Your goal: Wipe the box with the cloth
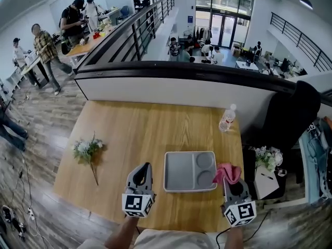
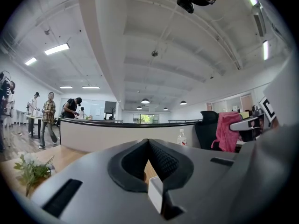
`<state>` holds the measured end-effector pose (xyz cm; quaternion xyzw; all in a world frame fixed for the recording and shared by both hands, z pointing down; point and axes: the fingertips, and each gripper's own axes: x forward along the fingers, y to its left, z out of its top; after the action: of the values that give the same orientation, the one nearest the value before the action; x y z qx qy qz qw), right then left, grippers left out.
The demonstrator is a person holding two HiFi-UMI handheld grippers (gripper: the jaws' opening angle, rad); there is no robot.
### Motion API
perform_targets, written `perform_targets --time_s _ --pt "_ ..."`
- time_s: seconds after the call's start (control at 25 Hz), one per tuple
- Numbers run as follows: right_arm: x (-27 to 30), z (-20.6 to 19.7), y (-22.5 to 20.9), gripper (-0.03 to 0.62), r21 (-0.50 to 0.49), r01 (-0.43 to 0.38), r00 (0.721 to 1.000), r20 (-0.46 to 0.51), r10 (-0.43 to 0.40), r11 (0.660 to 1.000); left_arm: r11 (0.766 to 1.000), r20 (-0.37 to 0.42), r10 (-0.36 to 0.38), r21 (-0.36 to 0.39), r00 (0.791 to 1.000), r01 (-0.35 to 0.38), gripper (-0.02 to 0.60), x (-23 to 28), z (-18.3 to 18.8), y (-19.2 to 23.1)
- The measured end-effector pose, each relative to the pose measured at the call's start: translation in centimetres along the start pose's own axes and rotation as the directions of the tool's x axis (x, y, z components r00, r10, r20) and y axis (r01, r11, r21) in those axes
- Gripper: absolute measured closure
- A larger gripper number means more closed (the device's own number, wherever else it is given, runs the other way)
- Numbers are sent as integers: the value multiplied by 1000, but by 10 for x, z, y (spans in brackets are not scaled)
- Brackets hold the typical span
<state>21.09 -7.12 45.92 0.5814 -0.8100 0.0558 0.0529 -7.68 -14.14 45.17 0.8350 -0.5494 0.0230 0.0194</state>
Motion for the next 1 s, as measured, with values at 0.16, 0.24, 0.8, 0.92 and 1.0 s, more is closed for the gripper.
perform_targets --time_s 0.16,0.24,0.8,0.92,1.0 --pt "3 6 -1 519 -33 33 999 32 -32 999 1000 9 16 -5 1000 -16 569 -3 3 2" --pt "3 10 -2 519 -37 56 997 52 -54 998 1000 12 20 -5 1000 -20 569 -4 4 2" --pt "3 13 -8 519 -76 278 957 105 -270 957 999 4 28 24 1000 -29 569 -9 -1 0" --pt "6 15 2 519 -86 259 961 121 -248 962 999 0 25 22 1000 -25 569 -9 -4 -1" --pt "7 15 3 519 -68 250 962 126 -241 966 999 3 26 21 1000 -26 569 -9 -4 -2"
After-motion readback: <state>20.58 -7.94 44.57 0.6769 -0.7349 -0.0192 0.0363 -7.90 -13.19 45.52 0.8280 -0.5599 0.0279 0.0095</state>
